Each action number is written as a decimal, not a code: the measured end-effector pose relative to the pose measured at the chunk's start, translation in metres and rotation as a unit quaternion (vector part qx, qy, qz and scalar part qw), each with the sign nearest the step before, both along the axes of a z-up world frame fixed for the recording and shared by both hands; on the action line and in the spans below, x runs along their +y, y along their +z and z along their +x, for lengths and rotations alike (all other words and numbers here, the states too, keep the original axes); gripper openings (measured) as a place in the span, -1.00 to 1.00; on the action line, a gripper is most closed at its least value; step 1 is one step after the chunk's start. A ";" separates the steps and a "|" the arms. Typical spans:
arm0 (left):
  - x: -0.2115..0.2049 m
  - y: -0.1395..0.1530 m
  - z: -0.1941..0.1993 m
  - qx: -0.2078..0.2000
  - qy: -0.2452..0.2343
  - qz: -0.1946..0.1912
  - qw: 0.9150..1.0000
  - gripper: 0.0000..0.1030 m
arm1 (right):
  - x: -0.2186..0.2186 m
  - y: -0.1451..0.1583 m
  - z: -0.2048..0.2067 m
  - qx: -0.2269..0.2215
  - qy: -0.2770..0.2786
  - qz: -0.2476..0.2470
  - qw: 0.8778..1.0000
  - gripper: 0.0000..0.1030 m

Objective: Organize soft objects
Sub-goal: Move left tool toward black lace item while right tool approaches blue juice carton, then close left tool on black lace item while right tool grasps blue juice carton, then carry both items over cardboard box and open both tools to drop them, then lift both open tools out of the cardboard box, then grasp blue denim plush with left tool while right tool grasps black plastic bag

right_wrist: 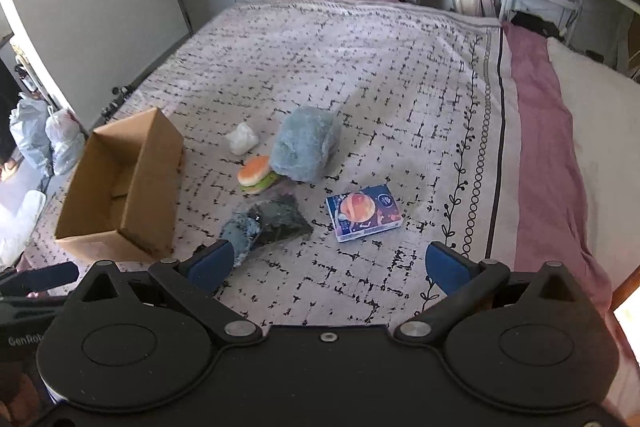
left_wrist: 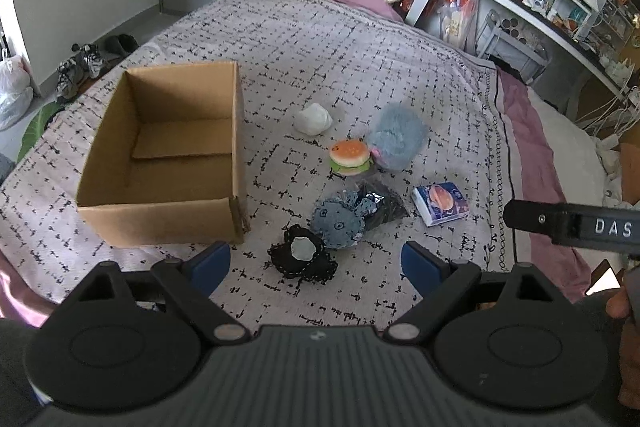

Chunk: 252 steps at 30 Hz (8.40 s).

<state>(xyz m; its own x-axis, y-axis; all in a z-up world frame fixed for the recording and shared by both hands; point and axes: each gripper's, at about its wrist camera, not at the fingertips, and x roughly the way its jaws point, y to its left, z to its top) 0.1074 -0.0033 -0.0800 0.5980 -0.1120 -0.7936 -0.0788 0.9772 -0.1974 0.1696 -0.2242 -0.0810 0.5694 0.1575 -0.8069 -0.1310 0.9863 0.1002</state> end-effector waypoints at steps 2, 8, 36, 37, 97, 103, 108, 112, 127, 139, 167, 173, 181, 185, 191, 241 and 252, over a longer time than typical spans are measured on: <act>0.000 -0.007 0.005 0.006 0.000 -0.003 1.000 0.77 | -0.001 -0.004 0.008 0.008 -0.002 0.004 1.000 1.00; -0.001 -0.029 0.024 0.027 0.002 -0.007 1.000 0.76 | -0.002 -0.016 0.036 0.023 -0.005 -0.012 1.000 1.00; -0.017 -0.118 0.086 0.097 0.004 0.015 0.995 0.58 | -0.019 -0.107 0.135 0.157 -0.026 -0.016 0.987 1.00; -0.018 -0.119 0.086 0.096 0.003 0.020 0.995 0.49 | -0.023 -0.112 0.139 0.174 -0.029 0.011 0.984 1.00; 0.053 0.017 0.043 -0.055 0.012 -0.008 0.998 -0.19 | 0.070 0.013 0.064 0.014 -0.010 0.043 0.999 0.50; 0.079 0.020 0.041 -0.060 0.025 -0.002 0.998 -0.19 | 0.093 0.021 0.059 0.002 0.007 0.055 0.998 0.50; 0.102 0.020 0.041 -0.061 0.039 0.001 0.997 -0.19 | 0.113 0.022 0.056 -0.002 0.019 0.064 0.998 0.50; 0.119 0.015 0.043 -0.057 0.049 0.002 0.997 -0.19 | 0.127 0.020 0.055 0.010 0.034 0.095 0.995 0.50; 0.162 -0.027 0.057 -0.006 0.081 -0.008 0.997 -0.18 | 0.188 -0.005 0.061 0.037 0.076 0.090 0.992 0.50; 0.173 -0.037 0.064 0.024 0.092 0.000 0.995 0.04 | 0.221 -0.032 0.072 0.072 0.085 0.099 0.989 0.50; 0.162 0.003 0.044 0.002 0.107 0.008 0.994 0.44 | 0.174 -0.007 0.058 0.060 0.068 0.128 0.988 0.92; 0.139 0.009 0.044 -0.002 0.098 0.007 0.995 0.47 | 0.141 -0.003 0.053 0.051 0.056 0.115 0.990 0.99; 0.104 0.014 0.045 -0.006 0.081 0.002 0.997 0.47 | 0.090 -0.002 0.052 0.047 0.029 0.121 0.991 0.99; 0.090 0.016 0.045 -0.008 0.078 0.001 0.997 0.47 | 0.070 -0.002 0.050 0.045 0.025 0.120 0.991 0.99; 0.070 0.016 0.045 -0.010 0.078 -0.006 0.997 0.47 | 0.048 -0.002 0.049 0.040 0.021 0.117 0.992 0.99; -0.028 -0.106 0.098 0.073 0.112 -0.044 0.990 0.36 | -0.005 -0.094 0.100 0.134 -0.011 0.180 0.974 0.50; -0.030 -0.127 0.109 0.082 0.114 -0.041 0.989 0.36 | 0.003 -0.109 0.110 0.149 -0.003 0.169 0.974 0.42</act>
